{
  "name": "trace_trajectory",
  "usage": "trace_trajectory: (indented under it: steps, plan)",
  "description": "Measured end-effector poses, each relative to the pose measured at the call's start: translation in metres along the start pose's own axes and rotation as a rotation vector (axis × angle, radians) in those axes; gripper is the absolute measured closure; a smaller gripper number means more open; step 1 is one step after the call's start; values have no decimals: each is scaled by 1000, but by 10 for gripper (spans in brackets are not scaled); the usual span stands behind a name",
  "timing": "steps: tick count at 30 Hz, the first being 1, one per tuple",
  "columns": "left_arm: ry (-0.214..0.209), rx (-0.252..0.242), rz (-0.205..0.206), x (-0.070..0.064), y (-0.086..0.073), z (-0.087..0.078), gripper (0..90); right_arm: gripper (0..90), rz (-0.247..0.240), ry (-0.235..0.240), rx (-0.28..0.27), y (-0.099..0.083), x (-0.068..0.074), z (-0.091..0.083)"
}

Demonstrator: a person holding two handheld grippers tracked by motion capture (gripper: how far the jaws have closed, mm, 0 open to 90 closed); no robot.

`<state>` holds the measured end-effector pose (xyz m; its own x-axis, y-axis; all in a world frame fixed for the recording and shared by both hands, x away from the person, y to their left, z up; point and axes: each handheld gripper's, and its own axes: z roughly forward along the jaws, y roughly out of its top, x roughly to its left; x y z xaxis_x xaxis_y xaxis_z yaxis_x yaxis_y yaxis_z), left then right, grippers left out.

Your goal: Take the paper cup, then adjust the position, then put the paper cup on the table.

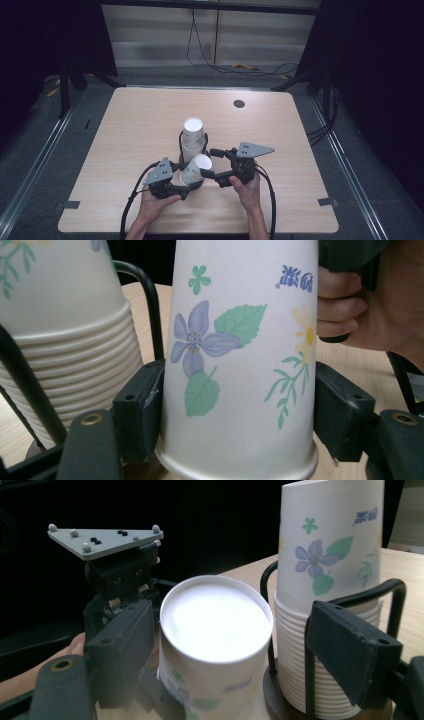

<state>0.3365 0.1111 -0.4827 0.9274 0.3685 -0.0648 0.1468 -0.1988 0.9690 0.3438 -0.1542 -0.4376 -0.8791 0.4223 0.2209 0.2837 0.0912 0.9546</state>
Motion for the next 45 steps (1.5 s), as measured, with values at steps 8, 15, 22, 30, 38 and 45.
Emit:
trace_trajectory:
  steps: [8,15,22,30,38,45]
  plan:
    - [-14,43,24,4,5,3,302,146,-6,-6,8,-1,-2,-5]
    - [-19,92,43,7,6,-1,302,134,-13,-15,24,-4,-3,-8]
    - [-24,142,57,11,8,-4,302,143,-18,-28,41,-4,-2,-12]
    - [-34,200,61,14,6,-4,300,161,-20,-57,74,-10,-2,-15]
    - [-59,267,109,11,14,1,298,162,-32,-60,114,-12,-4,-18]
    - [-68,332,142,11,18,3,297,190,-40,-58,170,-13,-3,-20]
